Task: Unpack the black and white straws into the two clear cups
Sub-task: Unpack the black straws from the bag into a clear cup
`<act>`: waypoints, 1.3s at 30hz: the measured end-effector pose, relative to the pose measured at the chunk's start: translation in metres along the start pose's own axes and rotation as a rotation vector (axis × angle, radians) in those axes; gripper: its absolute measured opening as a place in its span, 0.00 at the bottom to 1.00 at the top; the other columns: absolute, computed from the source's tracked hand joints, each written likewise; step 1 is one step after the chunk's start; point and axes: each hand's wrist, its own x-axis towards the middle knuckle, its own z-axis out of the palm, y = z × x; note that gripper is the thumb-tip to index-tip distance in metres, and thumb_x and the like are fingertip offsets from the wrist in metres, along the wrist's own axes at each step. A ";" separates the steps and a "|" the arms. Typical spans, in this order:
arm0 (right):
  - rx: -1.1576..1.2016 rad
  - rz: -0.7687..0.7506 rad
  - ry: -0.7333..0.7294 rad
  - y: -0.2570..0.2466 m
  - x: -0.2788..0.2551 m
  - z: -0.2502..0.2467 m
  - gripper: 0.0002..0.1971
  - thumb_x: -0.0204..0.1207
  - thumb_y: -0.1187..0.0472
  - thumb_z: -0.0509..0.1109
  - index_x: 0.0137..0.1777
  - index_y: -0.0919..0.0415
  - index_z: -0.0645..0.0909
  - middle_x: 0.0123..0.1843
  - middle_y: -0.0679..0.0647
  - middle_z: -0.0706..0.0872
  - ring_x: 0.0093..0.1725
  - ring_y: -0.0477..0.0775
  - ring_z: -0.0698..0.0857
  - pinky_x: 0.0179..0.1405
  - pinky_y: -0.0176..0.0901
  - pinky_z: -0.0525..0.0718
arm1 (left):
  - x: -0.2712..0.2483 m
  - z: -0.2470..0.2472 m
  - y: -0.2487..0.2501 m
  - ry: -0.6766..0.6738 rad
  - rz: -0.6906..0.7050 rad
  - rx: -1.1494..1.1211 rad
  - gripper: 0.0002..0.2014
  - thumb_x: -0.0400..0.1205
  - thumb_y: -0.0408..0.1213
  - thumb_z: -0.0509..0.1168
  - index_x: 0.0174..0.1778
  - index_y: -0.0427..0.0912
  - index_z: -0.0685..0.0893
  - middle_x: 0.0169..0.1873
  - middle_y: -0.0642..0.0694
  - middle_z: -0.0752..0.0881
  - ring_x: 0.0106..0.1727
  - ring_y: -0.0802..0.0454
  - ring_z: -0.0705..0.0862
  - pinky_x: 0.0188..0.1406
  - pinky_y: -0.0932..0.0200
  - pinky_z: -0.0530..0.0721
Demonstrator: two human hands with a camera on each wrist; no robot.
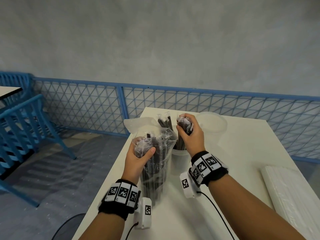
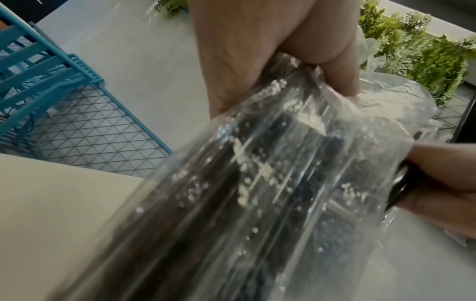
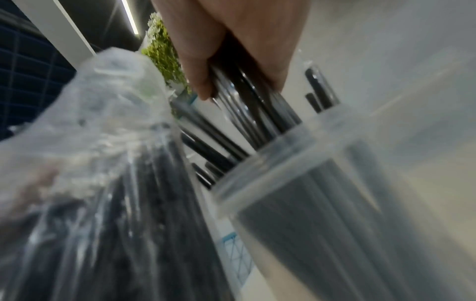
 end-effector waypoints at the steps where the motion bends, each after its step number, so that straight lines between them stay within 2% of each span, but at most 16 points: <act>1: -0.046 0.030 -0.023 0.008 -0.002 0.000 0.16 0.73 0.68 0.72 0.56 0.52 0.76 0.55 0.51 0.84 0.57 0.53 0.84 0.55 0.30 0.78 | 0.000 0.000 0.000 -0.005 0.001 -0.002 0.20 0.74 0.25 0.71 0.53 0.54 0.77 0.51 0.50 0.86 0.48 0.66 0.87 0.44 0.72 0.84; 3: -0.128 0.114 -0.092 0.021 -0.005 -0.001 0.14 0.73 0.66 0.72 0.58 0.57 0.78 0.54 0.53 0.85 0.58 0.56 0.84 0.54 0.34 0.80 | -0.001 -0.001 0.000 -0.004 0.009 -0.009 0.20 0.74 0.25 0.71 0.53 0.53 0.77 0.50 0.50 0.86 0.47 0.67 0.87 0.43 0.73 0.83; 5: -0.168 0.110 -0.081 0.022 -0.009 -0.003 0.19 0.72 0.64 0.73 0.63 0.58 0.77 0.61 0.54 0.83 0.63 0.54 0.81 0.63 0.42 0.78 | -0.003 -0.002 0.001 -0.001 0.015 -0.015 0.20 0.74 0.24 0.70 0.53 0.52 0.78 0.50 0.51 0.86 0.47 0.67 0.87 0.43 0.73 0.83; 7: -0.164 -0.032 0.094 0.010 -0.013 -0.004 0.22 0.72 0.62 0.74 0.65 0.57 0.74 0.64 0.52 0.78 0.64 0.48 0.76 0.68 0.37 0.73 | -0.003 -0.003 0.000 0.003 0.021 -0.011 0.20 0.74 0.24 0.71 0.53 0.53 0.78 0.50 0.50 0.86 0.48 0.66 0.87 0.44 0.71 0.84; 9: -0.133 -0.199 0.192 -0.011 -0.019 -0.003 0.17 0.73 0.60 0.72 0.61 0.57 0.76 0.57 0.49 0.78 0.57 0.43 0.77 0.60 0.29 0.74 | -0.004 -0.004 0.001 0.007 0.025 -0.010 0.20 0.73 0.25 0.71 0.53 0.53 0.78 0.50 0.49 0.86 0.48 0.65 0.87 0.45 0.71 0.84; 12: -0.224 -0.260 -0.038 -0.026 -0.034 0.003 0.08 0.77 0.59 0.67 0.54 0.57 0.81 0.50 0.48 0.81 0.50 0.41 0.79 0.52 0.30 0.75 | -0.006 -0.004 0.001 0.007 0.040 -0.022 0.20 0.73 0.24 0.71 0.54 0.51 0.78 0.51 0.48 0.86 0.49 0.63 0.88 0.46 0.69 0.84; 16: -0.356 -0.119 -0.243 -0.026 -0.043 0.004 0.13 0.79 0.58 0.65 0.61 0.56 0.82 0.56 0.54 0.85 0.50 0.49 0.82 0.56 0.39 0.79 | -0.009 -0.004 0.001 -0.023 0.047 -0.001 0.23 0.71 0.25 0.73 0.55 0.52 0.77 0.52 0.47 0.86 0.52 0.57 0.87 0.49 0.64 0.86; 19: -0.343 -0.027 -0.386 -0.034 -0.042 0.000 0.18 0.77 0.67 0.66 0.66 0.55 0.79 0.57 0.56 0.83 0.42 0.44 0.81 0.55 0.31 0.79 | -0.012 -0.010 -0.006 -0.103 0.017 0.022 0.35 0.61 0.29 0.81 0.60 0.55 0.74 0.57 0.46 0.84 0.57 0.54 0.86 0.53 0.60 0.86; 21: -0.382 -0.001 -0.465 -0.038 -0.043 0.001 0.22 0.76 0.70 0.66 0.70 0.54 0.76 0.58 0.57 0.81 0.38 0.42 0.80 0.54 0.30 0.78 | -0.015 -0.014 -0.010 -0.164 -0.006 0.096 0.41 0.56 0.33 0.84 0.62 0.59 0.72 0.59 0.54 0.83 0.59 0.61 0.85 0.55 0.64 0.85; 24: -0.435 0.049 -0.509 -0.036 -0.046 0.005 0.27 0.74 0.69 0.69 0.72 0.53 0.73 0.59 0.58 0.81 0.41 0.50 0.83 0.54 0.34 0.80 | -0.018 -0.018 -0.015 -0.204 -0.027 0.167 0.40 0.58 0.30 0.83 0.60 0.61 0.72 0.57 0.59 0.84 0.59 0.66 0.84 0.54 0.68 0.82; 27: -0.501 0.110 -0.584 -0.030 -0.050 0.008 0.27 0.72 0.66 0.72 0.72 0.56 0.73 0.61 0.61 0.78 0.44 0.51 0.79 0.50 0.29 0.73 | -0.019 -0.023 -0.018 -0.205 -0.075 0.180 0.39 0.55 0.40 0.83 0.60 0.64 0.74 0.56 0.55 0.86 0.61 0.58 0.85 0.60 0.54 0.83; 29: -0.559 0.125 -0.595 -0.026 -0.054 0.009 0.27 0.71 0.64 0.73 0.71 0.61 0.73 0.63 0.61 0.73 0.54 0.53 0.77 0.57 0.27 0.69 | -0.018 -0.024 -0.018 -0.217 -0.092 0.188 0.40 0.55 0.41 0.82 0.61 0.62 0.73 0.58 0.53 0.85 0.62 0.57 0.84 0.63 0.51 0.82; 31: -0.559 0.040 -0.476 -0.027 -0.057 0.012 0.29 0.68 0.62 0.76 0.69 0.64 0.75 0.63 0.59 0.68 0.61 0.53 0.71 0.67 0.28 0.65 | -0.017 -0.023 -0.018 -0.220 -0.099 0.192 0.42 0.55 0.40 0.83 0.64 0.62 0.72 0.61 0.53 0.84 0.64 0.57 0.83 0.65 0.53 0.81; 34: -0.482 -0.062 -0.395 -0.031 -0.057 0.017 0.31 0.65 0.60 0.79 0.69 0.63 0.75 0.60 0.54 0.64 0.60 0.48 0.67 0.67 0.26 0.63 | -0.015 -0.025 -0.017 -0.230 -0.098 0.199 0.44 0.56 0.38 0.83 0.67 0.60 0.71 0.64 0.50 0.83 0.66 0.55 0.82 0.65 0.53 0.81; 37: -0.478 0.083 -0.536 -0.029 -0.051 0.016 0.35 0.65 0.56 0.80 0.70 0.65 0.72 0.57 0.51 0.61 0.55 0.47 0.69 0.61 0.25 0.66 | -0.013 -0.028 -0.016 -0.282 -0.138 0.210 0.46 0.57 0.36 0.83 0.72 0.50 0.70 0.65 0.46 0.83 0.67 0.50 0.82 0.66 0.50 0.81; 39: -0.481 0.177 -0.601 -0.025 -0.049 0.015 0.34 0.63 0.53 0.81 0.67 0.66 0.74 0.57 0.51 0.62 0.55 0.47 0.69 0.56 0.25 0.66 | -0.013 -0.029 -0.016 -0.296 -0.155 0.219 0.46 0.58 0.36 0.82 0.72 0.47 0.70 0.64 0.46 0.84 0.66 0.51 0.83 0.65 0.53 0.82</act>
